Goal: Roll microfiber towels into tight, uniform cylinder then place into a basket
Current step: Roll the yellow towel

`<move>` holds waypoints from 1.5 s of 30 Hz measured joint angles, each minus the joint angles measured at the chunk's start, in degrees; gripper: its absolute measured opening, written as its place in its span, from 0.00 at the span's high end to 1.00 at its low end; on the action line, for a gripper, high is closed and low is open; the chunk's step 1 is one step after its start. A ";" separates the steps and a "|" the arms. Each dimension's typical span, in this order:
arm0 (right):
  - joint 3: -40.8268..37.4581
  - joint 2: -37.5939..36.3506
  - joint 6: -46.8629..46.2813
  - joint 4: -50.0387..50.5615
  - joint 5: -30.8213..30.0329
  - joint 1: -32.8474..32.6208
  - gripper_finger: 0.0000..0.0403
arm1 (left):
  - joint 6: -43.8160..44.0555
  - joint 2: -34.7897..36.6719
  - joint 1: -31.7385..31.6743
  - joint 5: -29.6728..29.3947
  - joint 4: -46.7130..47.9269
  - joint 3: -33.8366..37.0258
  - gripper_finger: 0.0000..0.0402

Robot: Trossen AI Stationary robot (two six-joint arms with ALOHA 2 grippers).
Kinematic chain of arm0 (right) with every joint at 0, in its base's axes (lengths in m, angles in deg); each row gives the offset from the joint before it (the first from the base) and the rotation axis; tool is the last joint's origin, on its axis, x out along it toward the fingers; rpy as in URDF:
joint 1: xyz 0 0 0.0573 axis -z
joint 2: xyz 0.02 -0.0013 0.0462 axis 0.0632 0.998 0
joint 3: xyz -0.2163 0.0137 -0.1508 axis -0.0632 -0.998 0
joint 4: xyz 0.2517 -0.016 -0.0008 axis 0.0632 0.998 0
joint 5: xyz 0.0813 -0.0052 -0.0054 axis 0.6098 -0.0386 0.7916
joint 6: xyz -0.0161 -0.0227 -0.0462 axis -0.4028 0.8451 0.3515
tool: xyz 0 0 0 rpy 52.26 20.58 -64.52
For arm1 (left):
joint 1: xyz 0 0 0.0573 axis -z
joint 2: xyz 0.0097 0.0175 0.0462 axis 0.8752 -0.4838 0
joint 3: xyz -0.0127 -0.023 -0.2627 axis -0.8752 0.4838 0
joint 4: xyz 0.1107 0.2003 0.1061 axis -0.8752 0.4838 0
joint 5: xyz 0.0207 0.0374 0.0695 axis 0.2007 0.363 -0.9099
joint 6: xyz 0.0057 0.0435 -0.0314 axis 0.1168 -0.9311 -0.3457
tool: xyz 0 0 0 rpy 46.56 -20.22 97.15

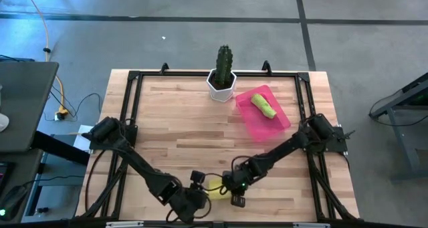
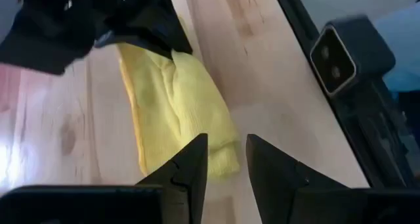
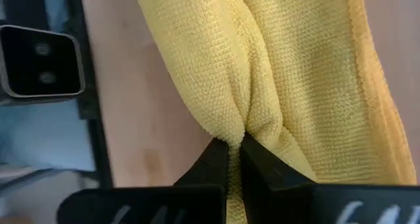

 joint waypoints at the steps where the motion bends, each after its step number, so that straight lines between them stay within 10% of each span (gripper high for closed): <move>1: -0.02 0.00 -0.62 -0.48 1.24 0.18 1.00 | -0.22 -0.41 -0.06 -0.09 -0.76 0.00 0.76; 25: 0.00 -0.02 -0.52 -0.77 4.41 1.65 1.00 | -1.12 -8.27 -5.64 6.12 -6.47 0.00 0.61; 39: 0.04 -5.03 6.66 6.34 3.13 2.55 0.73 | 17.64 -8.54 -8.59 17.17 -7.45 2.23 0.64; 45: 0.02 -9.49 15.56 3.75 -7.04 0.29 0.72 | 29.21 -8.53 -8.57 19.75 -7.17 2.29 0.65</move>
